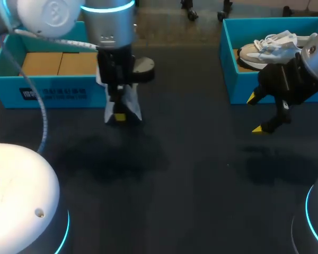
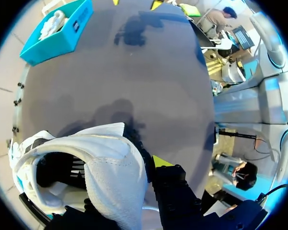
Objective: Take the shoe out of the shoebox, open the shoe tongue, remove and reinsert the insole, then place the shoe into the shoebox
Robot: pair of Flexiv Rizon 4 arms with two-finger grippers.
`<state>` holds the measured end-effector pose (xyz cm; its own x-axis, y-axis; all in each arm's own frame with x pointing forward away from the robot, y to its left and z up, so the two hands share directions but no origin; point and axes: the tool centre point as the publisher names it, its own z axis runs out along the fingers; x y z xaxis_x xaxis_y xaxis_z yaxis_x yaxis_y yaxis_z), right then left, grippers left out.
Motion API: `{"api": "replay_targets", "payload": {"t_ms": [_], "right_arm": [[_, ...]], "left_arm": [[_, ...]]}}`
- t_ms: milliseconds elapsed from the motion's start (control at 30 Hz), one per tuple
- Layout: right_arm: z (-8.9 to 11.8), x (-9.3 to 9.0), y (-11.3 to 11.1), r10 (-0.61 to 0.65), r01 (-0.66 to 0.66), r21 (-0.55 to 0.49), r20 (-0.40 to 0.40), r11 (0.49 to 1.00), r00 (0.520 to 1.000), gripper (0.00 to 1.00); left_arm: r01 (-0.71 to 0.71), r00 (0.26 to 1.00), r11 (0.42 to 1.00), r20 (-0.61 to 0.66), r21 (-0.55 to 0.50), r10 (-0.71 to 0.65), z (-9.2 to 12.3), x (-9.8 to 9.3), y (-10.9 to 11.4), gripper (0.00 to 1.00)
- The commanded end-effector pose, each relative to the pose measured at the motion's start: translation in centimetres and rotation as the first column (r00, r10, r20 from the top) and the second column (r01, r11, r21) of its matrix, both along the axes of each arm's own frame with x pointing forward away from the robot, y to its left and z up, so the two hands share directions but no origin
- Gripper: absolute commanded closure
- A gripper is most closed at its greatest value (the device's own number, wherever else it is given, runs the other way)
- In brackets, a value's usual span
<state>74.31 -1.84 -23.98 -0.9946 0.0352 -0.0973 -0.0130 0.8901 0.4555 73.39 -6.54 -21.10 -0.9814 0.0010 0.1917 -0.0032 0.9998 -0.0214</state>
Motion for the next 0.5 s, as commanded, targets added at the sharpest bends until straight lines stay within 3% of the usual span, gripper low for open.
{"api": "replay_targets", "payload": {"t_ms": [33, 500], "right_arm": [[0.0, -0.1, 0.0, 0.0, 0.0, -0.001, 0.001, 1.0, 1.0, 0.0], [0.0, -0.1, 0.0, 0.0, 0.0, -0.001, 0.001, 1.0, 1.0, 0.0]], "left_arm": [[-0.03, 0.999, 0.998, 0.013, -0.057, 0.031, 0.4, -0.4, 3.3, 1.0], [-0.146, 0.989, 0.985, 0.02, -0.088, 0.148, 1.2, 1.6, 10.1, 1.0]]}}
